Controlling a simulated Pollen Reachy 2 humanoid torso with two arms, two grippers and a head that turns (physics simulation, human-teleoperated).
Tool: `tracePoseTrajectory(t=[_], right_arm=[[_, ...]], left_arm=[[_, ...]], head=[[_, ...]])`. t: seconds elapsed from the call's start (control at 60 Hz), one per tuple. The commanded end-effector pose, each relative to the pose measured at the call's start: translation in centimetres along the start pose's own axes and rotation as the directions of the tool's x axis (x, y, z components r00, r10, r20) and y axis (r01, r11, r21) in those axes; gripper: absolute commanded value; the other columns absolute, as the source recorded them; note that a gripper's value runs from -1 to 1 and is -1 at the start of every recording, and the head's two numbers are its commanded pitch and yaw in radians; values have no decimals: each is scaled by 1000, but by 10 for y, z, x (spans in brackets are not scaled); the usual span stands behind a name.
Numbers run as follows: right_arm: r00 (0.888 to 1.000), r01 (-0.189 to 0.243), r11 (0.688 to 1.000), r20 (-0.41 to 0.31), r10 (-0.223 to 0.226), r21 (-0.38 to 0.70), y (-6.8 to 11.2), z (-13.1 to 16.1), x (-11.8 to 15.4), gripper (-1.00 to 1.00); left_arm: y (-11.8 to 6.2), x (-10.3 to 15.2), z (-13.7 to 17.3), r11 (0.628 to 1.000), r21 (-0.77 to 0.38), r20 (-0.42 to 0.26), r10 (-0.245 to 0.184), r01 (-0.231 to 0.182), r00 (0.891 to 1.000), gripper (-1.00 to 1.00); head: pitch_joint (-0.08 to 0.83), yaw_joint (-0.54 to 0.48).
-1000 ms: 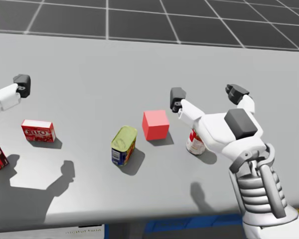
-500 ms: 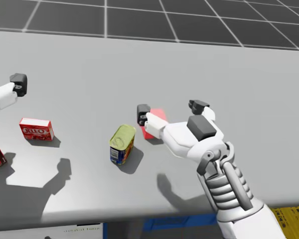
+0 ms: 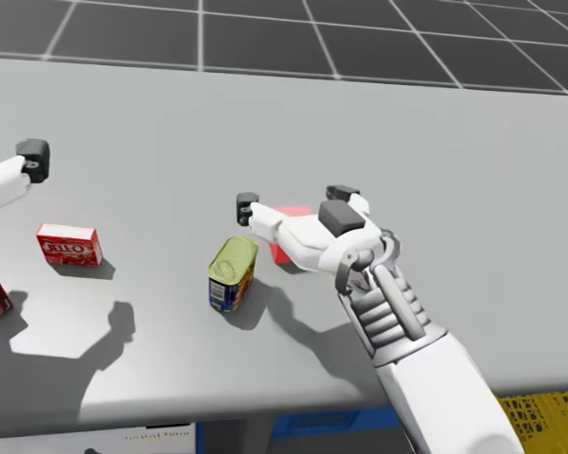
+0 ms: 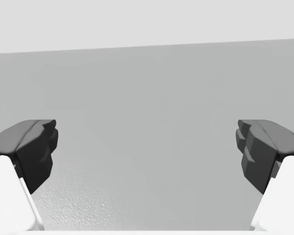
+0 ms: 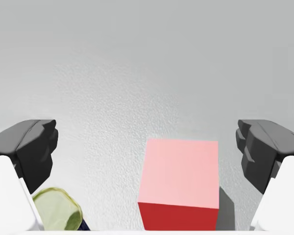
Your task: Find the red cube and pick it up.
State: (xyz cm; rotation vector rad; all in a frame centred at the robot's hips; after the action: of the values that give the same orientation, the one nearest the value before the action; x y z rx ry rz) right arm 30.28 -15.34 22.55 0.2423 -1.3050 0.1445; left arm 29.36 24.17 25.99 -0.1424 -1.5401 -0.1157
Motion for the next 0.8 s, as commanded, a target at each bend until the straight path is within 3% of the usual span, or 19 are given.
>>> tracePoseTrajectory(t=[0.017, 0.2, 0.233, 0.3, 0.467, 0.567, 0.65, 0.667, 0.683, 0.7, 0.733, 0.75, 0.767, 0.8], right_arm=[[952, 62, 992, -292, -91, -106, 6, -21, -11, -1000], [933, 71, 991, -344, -107, -115, 4, -38, -19, -1000], [924, 81, 991, -364, -116, -111, 3, -41, -21, -1000], [923, 71, 990, -369, -112, -123, 1, -46, -24, -1000], [905, 74, 988, -408, -123, -134, -4, -53, -33, -1000], [903, 70, 988, -412, -121, -139, -6, -53, -37, -1000], [912, 55, 989, -396, -105, -135, -9, -53, -41, -963], [914, 53, 989, -393, -104, -137, -9, -53, -41, -891], [915, 57, 988, -389, -109, -143, -9, -54, -43, -586], [915, 48, 987, -389, -104, -150, -9, -54, -43, -470], [916, 41, 987, -389, -98, -153, -9, -53, -44, 4], [910, 52, 988, -401, -108, -148, -9, -53, -44, 787], [907, 57, 987, -406, -113, -147, -9, -53, -44, 925], [906, 47, 987, -409, -106, -152, -8, -52, -45, 967]], left_arm=[[0, 1, 1, 1000, -2, 0, 5, -5, 1000, -1000], [1, 1, 1, 1000, -5, 1, 12, -12, 1000, -1000], [1, 2, 1, 1000, -5, 2, 13, -13, 1000, -1000], [2, 2, 2, 1000, -6, 3, 14, -14, 1000, -1000], [2, 2, 2, 1000, -7, 3, 17, -17, 1000, -1000], [3, 2, 1, 1000, -7, 3, 17, -17, 1000, -1000], [3, 2, 1, 1000, -8, 4, 18, -18, 1000, -1000], [3, 2, 1, 1000, -8, 4, 18, -18, 1000, -1000], [3, 2, 1, 1000, -8, 4, 18, -18, 1000, -1000], [3, 2, 1, 1000, -8, 4, 18, -18, 1000, -1000], [3, 2, 1, 1000, -8, 4, 18, -18, 1000, -1000], [3, 2, 1, 1000, -8, 4, 18, -18, 1000, -1000], [3, 2, 1, 1000, -8, 4, 18, -18, 1000, -1000], [3, 2, 1, 1000, -8, 4, 18, -18, 1000, -1000]], head=[[633, -192], [641, -195], [641, -195], [644, -194], [645, -191], [647, -190], [648, -191], [648, -191], [647, -191], [647, -192], [647, -192], [646, -193], [646, -193], [646, -194]])
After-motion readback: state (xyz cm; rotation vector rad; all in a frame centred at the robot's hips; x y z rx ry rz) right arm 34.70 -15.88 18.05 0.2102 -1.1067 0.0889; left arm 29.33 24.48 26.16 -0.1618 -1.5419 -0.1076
